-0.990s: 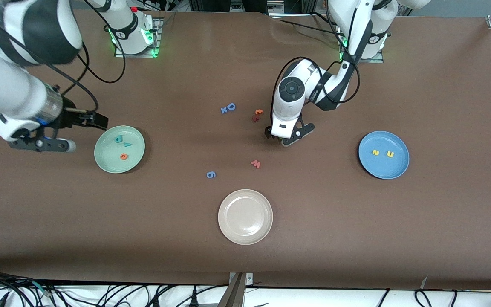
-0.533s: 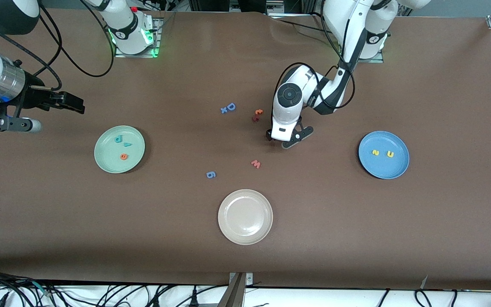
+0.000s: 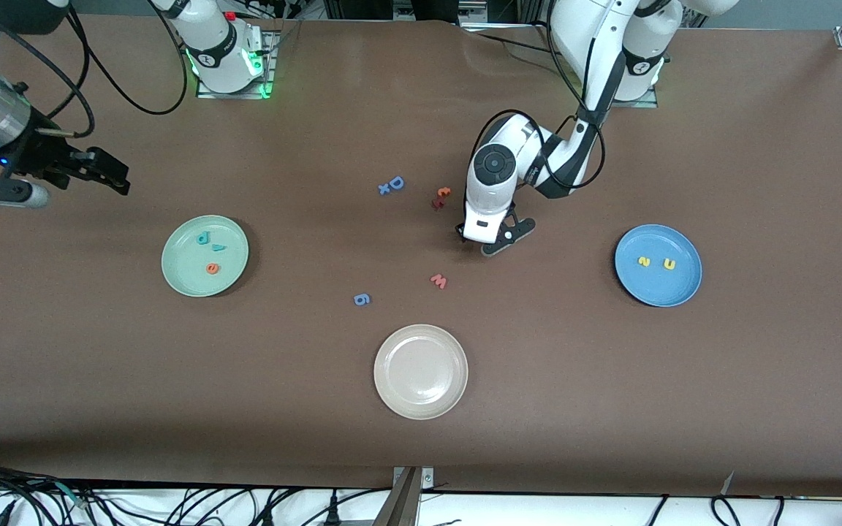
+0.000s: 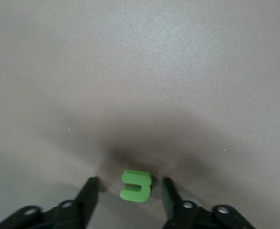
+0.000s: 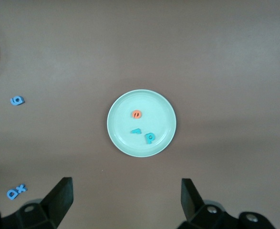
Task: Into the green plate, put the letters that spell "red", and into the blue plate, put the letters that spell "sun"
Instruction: 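Grasp the green letter with the left gripper while the right gripper retracts, then carry the green letter to the blue plate with the left gripper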
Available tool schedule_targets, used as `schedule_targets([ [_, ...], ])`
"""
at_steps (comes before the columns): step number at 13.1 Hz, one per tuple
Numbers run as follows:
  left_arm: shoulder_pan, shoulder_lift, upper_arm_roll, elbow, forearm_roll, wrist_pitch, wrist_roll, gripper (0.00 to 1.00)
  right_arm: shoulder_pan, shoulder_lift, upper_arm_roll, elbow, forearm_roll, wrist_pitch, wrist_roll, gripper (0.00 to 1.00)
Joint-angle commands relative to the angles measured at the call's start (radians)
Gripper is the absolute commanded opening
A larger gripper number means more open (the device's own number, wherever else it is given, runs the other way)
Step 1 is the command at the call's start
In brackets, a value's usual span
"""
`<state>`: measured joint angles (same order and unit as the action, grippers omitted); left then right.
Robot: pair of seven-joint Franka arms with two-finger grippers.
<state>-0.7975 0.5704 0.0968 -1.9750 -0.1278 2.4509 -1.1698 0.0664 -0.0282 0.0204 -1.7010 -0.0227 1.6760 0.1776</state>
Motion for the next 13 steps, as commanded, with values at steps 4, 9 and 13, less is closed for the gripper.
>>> schedule_targets([
  [4,-0.006,0.009,0.011,0.004,0.099,-0.007,0.005,0.10,0.000,-0.021,-0.070,-0.002,0.015,-0.055,-0.102,1.00],
  [9,0.078,-0.090,0.061,0.002,0.097,-0.139,0.354,0.01,0.010,0.011,-0.063,0.026,0.004,-0.053,-0.093,1.00],
  [13,0.222,-0.207,0.142,-0.036,0.096,-0.228,0.876,0.04,0.007,0.022,-0.066,0.038,0.010,-0.053,-0.096,1.00],
])
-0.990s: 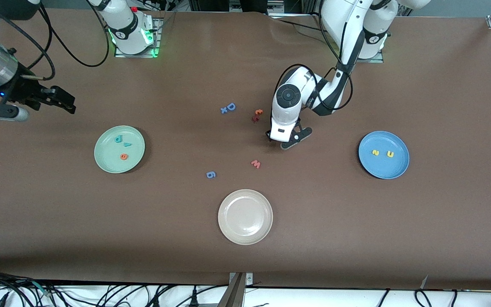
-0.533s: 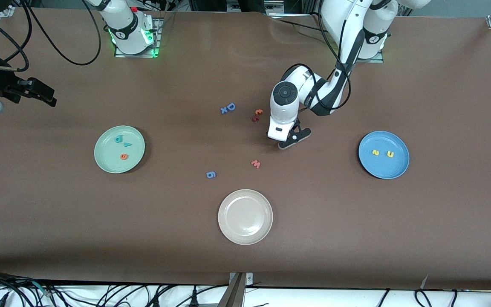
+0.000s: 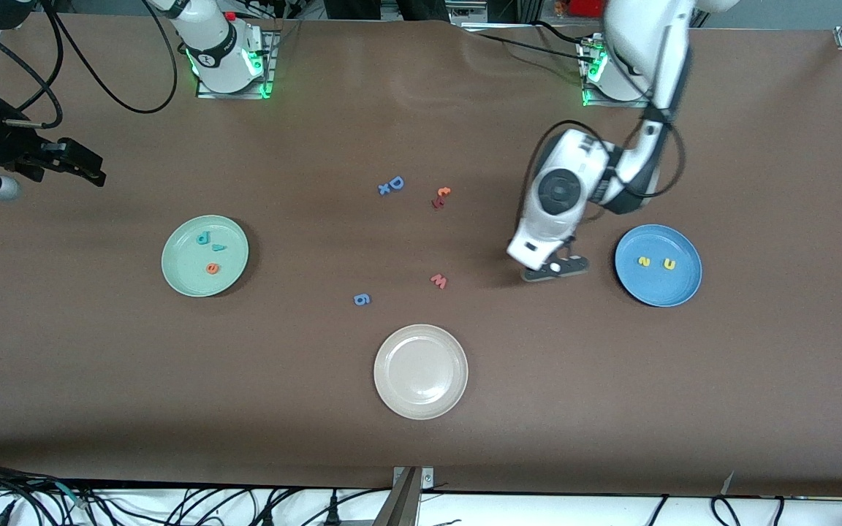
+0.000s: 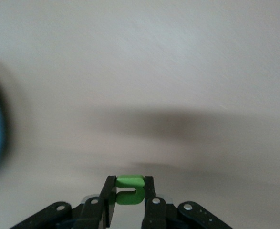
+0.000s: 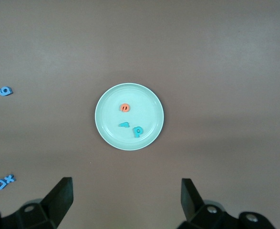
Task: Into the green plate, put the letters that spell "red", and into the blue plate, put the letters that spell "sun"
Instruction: 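Carry the green letter to the blue plate with the left gripper, then release the green letter onto the blue plate and lift the left gripper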
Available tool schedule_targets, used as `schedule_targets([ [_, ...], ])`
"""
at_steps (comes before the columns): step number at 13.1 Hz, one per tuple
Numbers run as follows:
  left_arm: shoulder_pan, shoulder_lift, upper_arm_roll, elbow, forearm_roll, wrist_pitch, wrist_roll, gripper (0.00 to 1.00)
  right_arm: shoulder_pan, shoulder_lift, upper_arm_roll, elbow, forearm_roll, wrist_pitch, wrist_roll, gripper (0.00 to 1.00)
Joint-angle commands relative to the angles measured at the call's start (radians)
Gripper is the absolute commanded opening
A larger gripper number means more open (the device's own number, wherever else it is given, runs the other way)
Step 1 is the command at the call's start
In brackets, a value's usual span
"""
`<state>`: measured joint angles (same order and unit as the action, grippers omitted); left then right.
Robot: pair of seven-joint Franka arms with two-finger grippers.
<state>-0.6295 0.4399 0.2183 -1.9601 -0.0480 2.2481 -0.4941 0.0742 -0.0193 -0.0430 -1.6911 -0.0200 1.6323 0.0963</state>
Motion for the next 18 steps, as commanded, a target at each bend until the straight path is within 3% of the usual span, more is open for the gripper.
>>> schedule_targets([
  [1,0.100,-0.093,0.029,-0.060,0.016,-0.024,0.329,0.08,0.001,0.013,-0.003,0.030,0.008,-0.008,-0.010,1.00],
  [3,0.186,-0.131,0.029,-0.089,0.016,-0.024,0.539,0.11,-0.001,0.013,-0.003,0.030,0.011,-0.014,-0.010,1.00],
  [6,0.278,-0.112,0.029,-0.126,0.016,-0.013,0.753,0.15,0.001,0.012,-0.002,0.028,0.008,-0.022,-0.012,1.00],
  [11,0.309,-0.004,0.029,-0.140,0.007,0.037,0.781,0.19,0.003,0.012,0.000,0.028,0.009,-0.022,-0.010,1.00],
  [12,0.309,0.000,0.029,-0.140,0.007,0.038,0.779,0.31,0.003,0.012,0.000,0.028,0.009,-0.022,-0.012,1.00],
  [13,0.309,0.000,0.029,-0.138,0.007,0.038,0.778,0.49,0.003,0.013,0.000,0.030,0.008,-0.019,-0.012,1.00],
  [14,0.309,-0.004,0.029,-0.135,0.007,0.038,0.778,0.99,0.001,0.013,-0.001,0.030,0.009,-0.019,-0.012,1.00],
  [18,0.307,-0.136,0.029,-0.118,0.011,-0.007,0.766,1.00,0.004,0.012,0.003,0.028,0.011,-0.022,-0.007,1.00],
])
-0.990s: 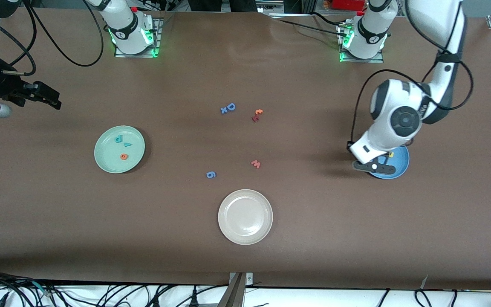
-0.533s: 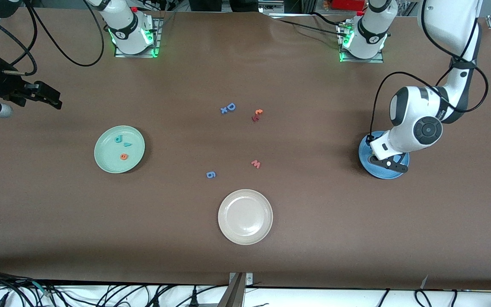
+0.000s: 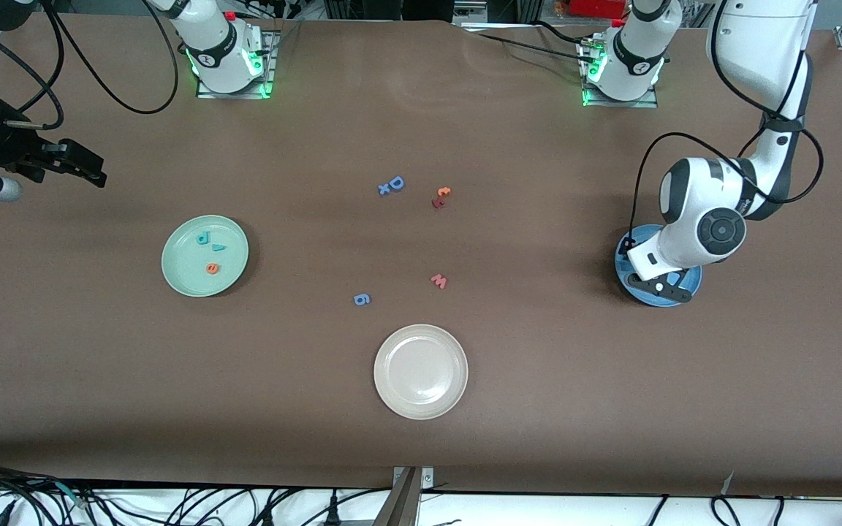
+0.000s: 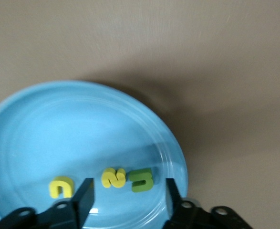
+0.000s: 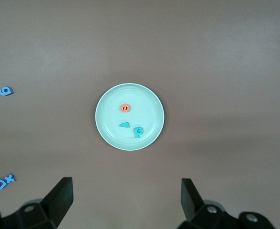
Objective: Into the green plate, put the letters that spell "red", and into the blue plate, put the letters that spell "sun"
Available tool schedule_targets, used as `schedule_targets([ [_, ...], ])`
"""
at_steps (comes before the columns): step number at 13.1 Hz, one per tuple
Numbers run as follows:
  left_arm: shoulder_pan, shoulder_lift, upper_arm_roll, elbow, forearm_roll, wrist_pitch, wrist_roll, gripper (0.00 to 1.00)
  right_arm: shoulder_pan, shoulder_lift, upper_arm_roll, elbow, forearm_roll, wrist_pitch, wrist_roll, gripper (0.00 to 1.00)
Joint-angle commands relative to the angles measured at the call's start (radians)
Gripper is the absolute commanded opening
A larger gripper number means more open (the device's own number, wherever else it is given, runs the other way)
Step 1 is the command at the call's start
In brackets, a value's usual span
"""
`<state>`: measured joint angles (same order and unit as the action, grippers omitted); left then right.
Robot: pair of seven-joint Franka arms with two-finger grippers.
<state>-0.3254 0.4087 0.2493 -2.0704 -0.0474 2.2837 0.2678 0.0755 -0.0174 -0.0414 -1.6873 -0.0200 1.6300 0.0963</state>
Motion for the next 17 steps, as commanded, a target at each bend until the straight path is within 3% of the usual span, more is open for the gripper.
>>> schedule_targets([
  [1,0.005,-0.157,-0.001,0.018,0.017,-0.090,0.005,1.00,0.009,0.010,0.001,0.026,0.011,-0.019,-0.007,1.00],
  [7,0.034,-0.401,-0.001,0.124,0.056,-0.294,0.014,1.00,0.004,0.010,0.000,0.028,0.011,-0.016,-0.018,1.00],
  [13,0.088,-0.426,-0.007,0.242,0.049,-0.345,0.019,1.00,-0.008,0.010,0.018,0.034,0.008,0.001,-0.024,1.00],
  [17,0.150,-0.427,-0.070,0.253,0.044,-0.345,0.018,1.00,-0.023,0.002,0.006,0.034,0.014,-0.004,-0.018,1.00],
])
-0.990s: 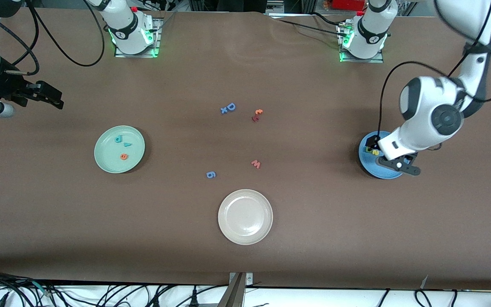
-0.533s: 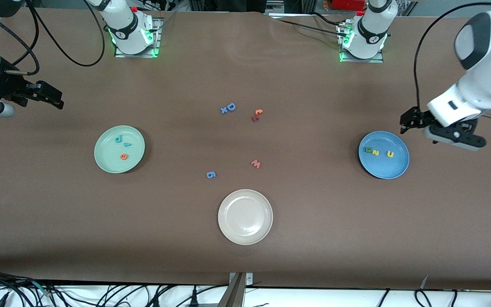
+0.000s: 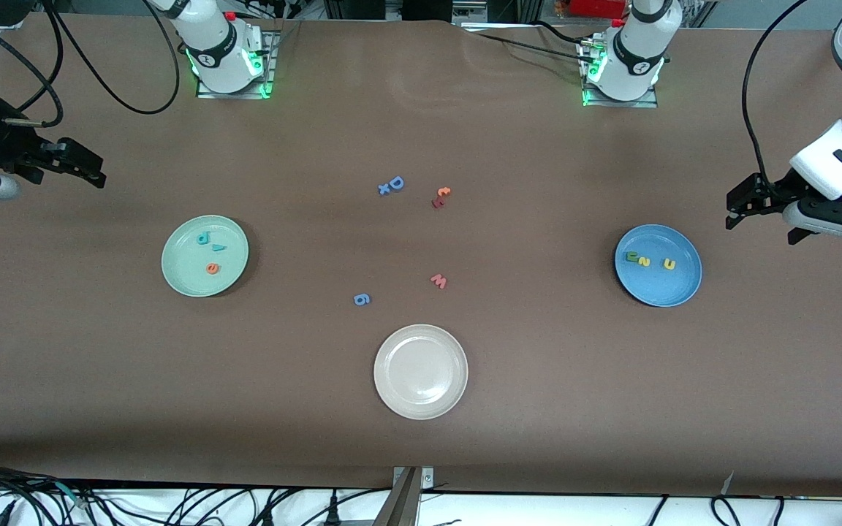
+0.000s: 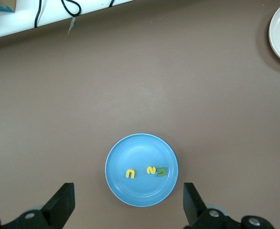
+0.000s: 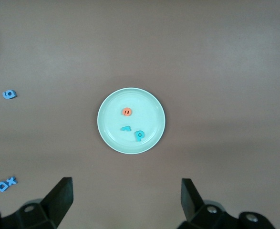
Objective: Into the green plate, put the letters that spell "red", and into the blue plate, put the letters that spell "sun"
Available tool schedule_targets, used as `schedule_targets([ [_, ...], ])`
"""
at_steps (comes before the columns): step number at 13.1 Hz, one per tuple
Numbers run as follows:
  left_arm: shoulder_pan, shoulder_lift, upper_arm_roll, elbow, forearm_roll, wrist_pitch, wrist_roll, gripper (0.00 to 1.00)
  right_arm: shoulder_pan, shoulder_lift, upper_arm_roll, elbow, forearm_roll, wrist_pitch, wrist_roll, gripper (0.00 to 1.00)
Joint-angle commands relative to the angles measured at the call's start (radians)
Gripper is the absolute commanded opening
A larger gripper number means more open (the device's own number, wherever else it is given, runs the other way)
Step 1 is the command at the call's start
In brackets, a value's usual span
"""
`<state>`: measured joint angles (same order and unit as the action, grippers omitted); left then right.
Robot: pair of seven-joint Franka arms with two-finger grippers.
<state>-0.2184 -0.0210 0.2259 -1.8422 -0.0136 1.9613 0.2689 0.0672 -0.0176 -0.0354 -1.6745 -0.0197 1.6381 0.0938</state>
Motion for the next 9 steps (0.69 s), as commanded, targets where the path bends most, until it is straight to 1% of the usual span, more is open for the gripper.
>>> schedule_targets([
  [1,0.068,0.003,-0.075,0.037,0.012,-0.022,0.013,1.00,-0.015,0.005,-0.001,0.022,0.012,-0.015,-0.022,1.00],
  [3,0.099,0.000,-0.111,0.038,0.014,-0.024,0.013,1.00,-0.014,0.007,0.000,0.022,0.009,-0.010,-0.023,1.00],
  [5,0.155,-0.007,-0.173,0.038,0.014,-0.024,0.012,1.00,-0.015,0.008,0.002,0.022,0.009,-0.015,-0.023,1.00],
  [6,0.168,-0.008,-0.192,0.038,0.014,-0.022,0.012,1.00,-0.014,0.008,0.002,0.022,0.011,-0.015,-0.023,1.00],
  [9,0.191,-0.008,-0.207,0.038,0.015,-0.022,0.013,1.00,-0.010,0.011,0.003,0.022,0.010,-0.009,-0.022,1.00],
])
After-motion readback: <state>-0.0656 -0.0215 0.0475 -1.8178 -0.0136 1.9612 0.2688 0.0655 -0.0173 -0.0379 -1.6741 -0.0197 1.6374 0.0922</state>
